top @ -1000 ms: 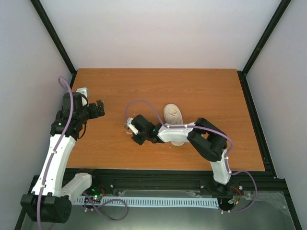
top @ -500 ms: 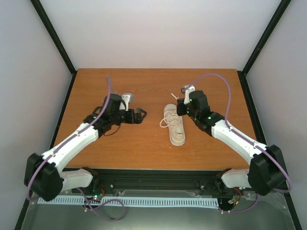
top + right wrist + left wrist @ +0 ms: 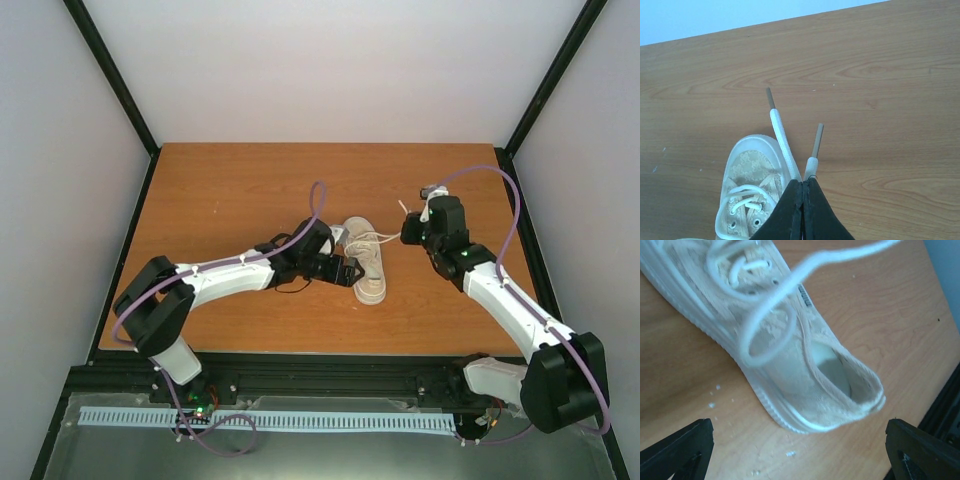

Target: Tie the shoes

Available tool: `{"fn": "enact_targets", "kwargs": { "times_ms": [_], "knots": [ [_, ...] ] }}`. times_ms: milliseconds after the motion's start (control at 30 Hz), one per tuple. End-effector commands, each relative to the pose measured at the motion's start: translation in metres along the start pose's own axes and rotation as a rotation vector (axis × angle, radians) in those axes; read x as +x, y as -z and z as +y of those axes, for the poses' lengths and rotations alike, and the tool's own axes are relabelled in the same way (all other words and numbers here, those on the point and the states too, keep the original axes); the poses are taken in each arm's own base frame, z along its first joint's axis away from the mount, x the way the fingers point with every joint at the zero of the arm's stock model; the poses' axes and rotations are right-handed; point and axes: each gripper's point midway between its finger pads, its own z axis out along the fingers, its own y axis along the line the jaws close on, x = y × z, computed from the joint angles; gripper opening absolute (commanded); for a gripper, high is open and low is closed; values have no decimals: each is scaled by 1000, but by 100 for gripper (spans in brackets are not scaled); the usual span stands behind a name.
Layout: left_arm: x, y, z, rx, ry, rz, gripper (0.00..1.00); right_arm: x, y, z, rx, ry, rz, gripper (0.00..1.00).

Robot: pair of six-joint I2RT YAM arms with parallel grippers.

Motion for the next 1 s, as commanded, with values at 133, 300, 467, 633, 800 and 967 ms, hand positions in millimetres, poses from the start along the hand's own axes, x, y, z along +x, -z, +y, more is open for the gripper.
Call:
{"fn": "enact_targets", "kwargs": {
  "times_ms": [133, 300, 467, 633, 800, 967],
  "knots": [
    [-43, -8, -3, -47, -22, -127, 77, -4, 5, 4, -40, -23, -5, 3],
    [-62, -5, -10, -47, -59, -189, 74, -8, 11, 6, -48, -28, -13, 3],
    [-79, 5, -30, 7, -230, -245, 87, -19, 22, 15, -93, -42, -27, 3],
    [-88, 8, -66, 155, -370, -276, 95, -28, 31, 27, -152, -71, -40, 3],
    [-98, -11, -84, 226, -403, -249, 78, -32, 34, 31, -169, -78, -46, 3],
    [-104, -23, -90, 234, -422, -248, 56, -31, 36, 32, -178, -80, -38, 3]
  ]
}}
